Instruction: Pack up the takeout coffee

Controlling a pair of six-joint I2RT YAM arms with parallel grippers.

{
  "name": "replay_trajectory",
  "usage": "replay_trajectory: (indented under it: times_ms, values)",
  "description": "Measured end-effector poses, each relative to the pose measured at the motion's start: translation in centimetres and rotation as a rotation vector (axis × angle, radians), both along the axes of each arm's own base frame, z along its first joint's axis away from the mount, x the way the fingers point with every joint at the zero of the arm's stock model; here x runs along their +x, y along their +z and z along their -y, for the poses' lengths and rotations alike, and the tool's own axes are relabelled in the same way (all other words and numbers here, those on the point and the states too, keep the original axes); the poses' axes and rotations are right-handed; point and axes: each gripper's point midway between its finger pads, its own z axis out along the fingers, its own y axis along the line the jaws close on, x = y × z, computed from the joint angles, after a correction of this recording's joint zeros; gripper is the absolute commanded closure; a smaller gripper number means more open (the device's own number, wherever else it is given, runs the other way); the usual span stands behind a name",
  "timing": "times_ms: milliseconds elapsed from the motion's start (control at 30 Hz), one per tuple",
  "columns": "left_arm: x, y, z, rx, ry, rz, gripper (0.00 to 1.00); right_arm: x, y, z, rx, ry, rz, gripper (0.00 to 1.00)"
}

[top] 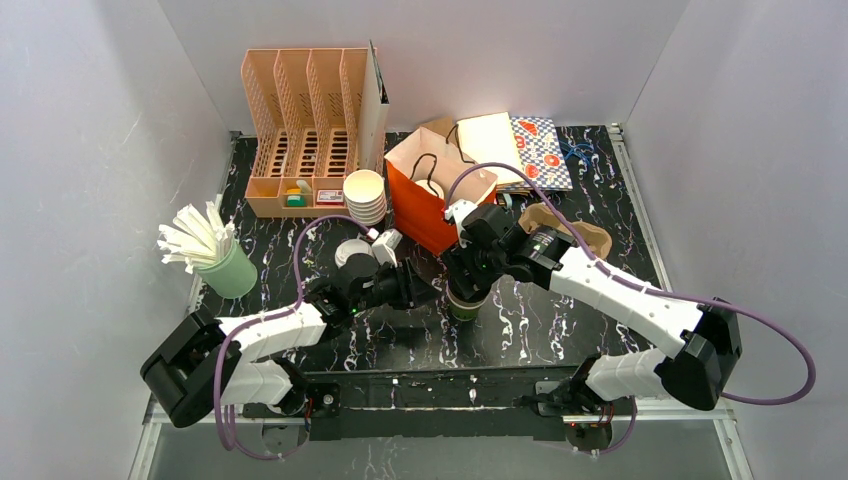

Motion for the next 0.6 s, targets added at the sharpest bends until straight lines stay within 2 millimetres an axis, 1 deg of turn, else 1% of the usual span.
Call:
replay_trajectory:
  times_ms: [200,400,600]
  values:
    - [0.0,0.4,0.2,-0.014,-0.007,0.01,0.66,-0.1,0.0,-0.1,0.003,0.004,-0.005,0.5]
    - [-0.1,0.5,0.3,-0.018,-0.014,0.011,0.67,0.0,-0.7,-0.2,-0.016,0.006,-0.02,0.5]
    - [-0.1,-0.1,0.3,-0.007,-0.018,-0.002,0.67,-0.2,-1.1,-0.4,-0.018,0.015,-0.036,0.49]
